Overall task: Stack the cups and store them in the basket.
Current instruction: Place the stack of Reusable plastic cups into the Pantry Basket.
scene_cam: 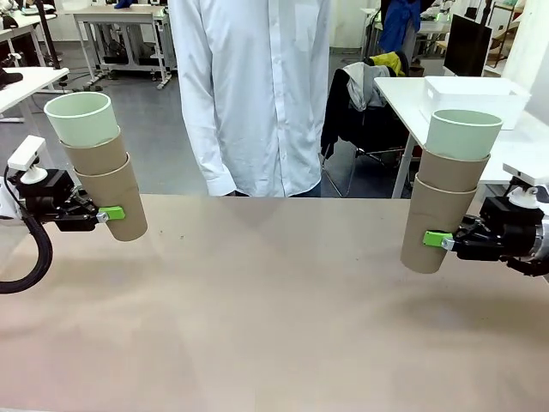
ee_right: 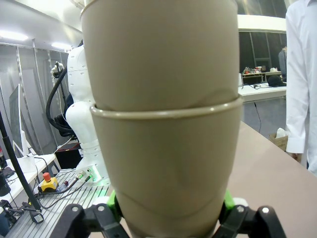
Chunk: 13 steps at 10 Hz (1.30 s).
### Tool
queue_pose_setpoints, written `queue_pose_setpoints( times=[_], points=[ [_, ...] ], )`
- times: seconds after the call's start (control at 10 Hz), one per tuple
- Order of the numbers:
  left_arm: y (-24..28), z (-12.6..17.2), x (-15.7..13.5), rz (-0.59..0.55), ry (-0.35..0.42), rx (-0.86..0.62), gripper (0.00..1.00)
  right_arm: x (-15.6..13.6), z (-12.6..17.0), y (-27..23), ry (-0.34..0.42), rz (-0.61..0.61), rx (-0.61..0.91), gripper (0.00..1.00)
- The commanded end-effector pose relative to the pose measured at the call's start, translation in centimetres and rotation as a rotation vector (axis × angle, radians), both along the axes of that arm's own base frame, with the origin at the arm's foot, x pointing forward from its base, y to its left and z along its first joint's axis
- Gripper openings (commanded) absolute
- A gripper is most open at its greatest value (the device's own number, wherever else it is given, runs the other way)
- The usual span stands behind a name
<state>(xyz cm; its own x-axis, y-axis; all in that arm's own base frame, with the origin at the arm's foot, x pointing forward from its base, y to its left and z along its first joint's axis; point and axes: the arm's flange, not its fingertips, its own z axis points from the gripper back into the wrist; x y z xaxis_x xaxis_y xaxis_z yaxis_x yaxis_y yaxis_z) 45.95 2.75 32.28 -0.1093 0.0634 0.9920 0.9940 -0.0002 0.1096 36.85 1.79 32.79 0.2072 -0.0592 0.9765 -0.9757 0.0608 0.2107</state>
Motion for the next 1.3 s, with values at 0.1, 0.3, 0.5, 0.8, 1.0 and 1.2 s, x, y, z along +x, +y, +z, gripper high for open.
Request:
queue_pose_setpoints(
  times=[0.1,0.3,0.5,0.8,1.0,1.2],
  points=[
    [-0.06,0.38,-0.06,-0.002,-0.008,-0.008,0.85,0.15,0.46,-0.04,-0.012,-0.013,0.011,0.85],
    [-0.06,0.38,-0.06,-0.002,-0.008,-0.008,0.85,0.15,0.46,-0.04,-0.012,-0.013,0.011,0.85],
    [-0.06,0.38,-0.06,-0.002,-0.008,-0.008,0.85,0.15,0.46,-0.04,-0.012,-0.013,0.011,0.85],
    [-0.06,0.38,-0.06,-0.002,-0.008,-0.008,0.85,0.15,0.46,-0.04,-0.012,-0.013,0.011,0.85],
    [-0.06,0.38,-0.06,-0.002,-0.008,-0.008,0.85,0.15,0.46,-0.04,-0.012,-0.013,0.011,0.85],
    [-0.06,0.38,-0.06,-0.002,-0.008,-0.008,0.85,0.15,0.46,-0.04,-0.012,-0.013,0.011,0.85]
  ],
)
